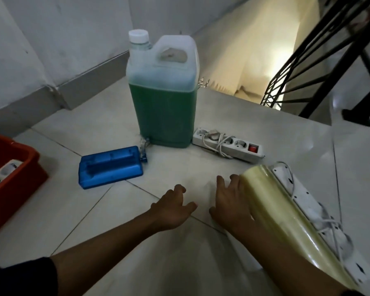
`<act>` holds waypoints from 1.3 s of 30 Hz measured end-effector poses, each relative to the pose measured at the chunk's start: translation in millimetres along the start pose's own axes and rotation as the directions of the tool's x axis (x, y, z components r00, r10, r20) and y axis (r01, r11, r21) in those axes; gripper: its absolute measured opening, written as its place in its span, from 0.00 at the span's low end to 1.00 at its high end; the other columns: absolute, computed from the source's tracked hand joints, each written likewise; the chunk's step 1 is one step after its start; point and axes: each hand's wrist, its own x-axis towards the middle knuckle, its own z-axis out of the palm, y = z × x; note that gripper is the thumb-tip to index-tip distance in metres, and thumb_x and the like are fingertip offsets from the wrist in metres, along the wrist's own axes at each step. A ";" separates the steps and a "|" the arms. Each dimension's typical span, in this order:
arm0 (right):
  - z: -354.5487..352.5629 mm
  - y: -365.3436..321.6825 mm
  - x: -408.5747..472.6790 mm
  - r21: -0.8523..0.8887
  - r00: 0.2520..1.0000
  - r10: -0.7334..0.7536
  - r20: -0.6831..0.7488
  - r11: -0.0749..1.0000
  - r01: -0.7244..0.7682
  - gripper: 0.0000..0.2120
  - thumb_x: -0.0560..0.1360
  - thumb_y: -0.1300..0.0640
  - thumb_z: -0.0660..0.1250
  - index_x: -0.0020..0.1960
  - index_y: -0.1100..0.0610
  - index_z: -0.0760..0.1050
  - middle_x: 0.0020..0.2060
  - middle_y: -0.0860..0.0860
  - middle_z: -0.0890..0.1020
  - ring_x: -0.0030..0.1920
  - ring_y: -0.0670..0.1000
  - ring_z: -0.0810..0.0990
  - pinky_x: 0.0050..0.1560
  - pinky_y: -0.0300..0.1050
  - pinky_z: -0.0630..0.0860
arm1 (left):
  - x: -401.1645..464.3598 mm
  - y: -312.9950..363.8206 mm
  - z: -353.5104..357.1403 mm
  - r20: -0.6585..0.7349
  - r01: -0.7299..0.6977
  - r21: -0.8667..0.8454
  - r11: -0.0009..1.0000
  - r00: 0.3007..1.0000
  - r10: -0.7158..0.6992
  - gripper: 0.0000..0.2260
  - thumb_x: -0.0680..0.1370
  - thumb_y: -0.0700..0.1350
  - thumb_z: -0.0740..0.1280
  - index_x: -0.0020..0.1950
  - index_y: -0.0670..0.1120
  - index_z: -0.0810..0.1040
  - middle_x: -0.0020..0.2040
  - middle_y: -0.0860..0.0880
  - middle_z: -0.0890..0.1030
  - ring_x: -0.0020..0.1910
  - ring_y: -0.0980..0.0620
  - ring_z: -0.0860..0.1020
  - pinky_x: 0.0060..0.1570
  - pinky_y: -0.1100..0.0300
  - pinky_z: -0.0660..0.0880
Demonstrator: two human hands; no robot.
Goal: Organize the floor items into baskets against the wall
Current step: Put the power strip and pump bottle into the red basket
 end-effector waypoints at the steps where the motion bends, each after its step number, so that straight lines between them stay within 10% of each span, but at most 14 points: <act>1: -0.4 2.0 -0.8 -0.019 1.000 -0.014 -0.012 1.000 0.014 0.29 0.70 0.51 0.68 0.67 0.59 0.63 0.64 0.61 0.64 0.63 0.60 0.65 0.59 0.48 0.66 | -0.9 -1.7 0.6 0.010 0.006 -0.006 1.000 1.000 -0.006 0.27 0.78 0.59 0.58 0.74 0.50 0.58 0.72 0.44 0.67 0.68 0.46 0.70 0.68 0.49 0.68; 7: 5.4 12.5 -12.7 -0.162 0.999 -0.041 -0.015 0.986 0.038 0.29 0.68 0.41 0.67 0.61 0.58 0.70 0.59 0.61 0.71 0.58 0.60 0.70 0.52 0.49 0.68 | -3.9 -9.7 -1.9 0.041 0.041 -0.095 0.995 0.998 -0.038 0.26 0.78 0.58 0.59 0.73 0.48 0.60 0.69 0.44 0.72 0.64 0.48 0.73 0.53 0.61 0.67; 12: 3.6 3.4 -13.3 -0.058 0.994 -0.040 0.102 0.997 0.046 0.29 0.71 0.51 0.68 0.69 0.52 0.61 0.57 0.59 0.74 0.54 0.58 0.76 0.45 0.47 0.75 | -7.5 -16.0 -4.5 0.076 0.072 -0.134 0.988 0.995 -0.062 0.25 0.78 0.56 0.61 0.72 0.49 0.61 0.69 0.45 0.72 0.58 0.51 0.72 0.53 0.61 0.68; 20: -42.3 -79.9 18.8 0.477 0.986 -0.135 0.099 0.876 0.072 0.41 0.64 0.43 0.76 0.71 0.48 0.62 0.64 0.52 0.76 0.62 0.56 0.75 0.56 0.47 0.73 | -30.8 -31.9 -27.8 0.141 0.200 -0.369 0.908 0.977 -0.158 0.36 0.72 0.61 0.68 0.75 0.51 0.57 0.73 0.49 0.67 0.68 0.48 0.70 0.63 0.53 0.69; 25: -59.3 -155.5 21.9 0.660 0.977 -0.208 0.039 0.740 0.131 0.37 0.65 0.41 0.74 0.69 0.48 0.65 0.64 0.51 0.76 0.59 0.55 0.76 0.53 0.46 0.71 | -55.2 -53.9 -55.2 -0.134 0.091 -0.545 0.834 0.972 -0.194 0.43 0.69 0.56 0.73 0.75 0.52 0.50 0.71 0.50 0.66 0.68 0.48 0.69 0.62 0.52 0.73; 30: -65.0 -233.6 12.2 0.772 0.940 -0.340 -0.006 0.597 0.221 0.32 0.71 0.42 0.69 0.70 0.51 0.65 0.64 0.53 0.75 0.58 0.56 0.76 0.55 0.50 0.76 | -84.3 -114.6 -94.0 -0.447 -0.012 -0.509 0.861 0.858 -0.252 0.40 0.68 0.52 0.75 0.72 0.49 0.55 0.67 0.50 0.71 0.64 0.50 0.72 0.55 0.58 0.76; 34: -69.4 -280.9 2.3 0.951 0.888 -0.441 0.132 0.308 0.012 0.30 0.74 0.43 0.66 0.73 0.47 0.61 0.65 0.53 0.73 0.55 0.56 0.78 0.55 0.55 0.78 | -113.6 -166.1 -141.5 -0.712 0.006 -0.314 0.949 0.660 -0.240 0.39 0.65 0.52 0.77 0.71 0.49 0.62 0.67 0.49 0.72 0.63 0.49 0.72 0.51 0.61 0.70; 39: -44.9 -308.4 -6.8 0.946 0.831 -0.506 0.232 0.317 -0.072 0.26 0.75 0.45 0.66 0.70 0.47 0.64 0.60 0.55 0.75 0.49 0.54 0.80 0.52 0.52 0.79 | -140.8 -241.7 -192.8 -0.855 0.260 -0.220 0.940 0.412 -0.314 0.42 0.63 0.52 0.77 0.73 0.53 0.62 0.61 0.44 0.72 0.60 0.43 0.72 0.53 0.56 0.71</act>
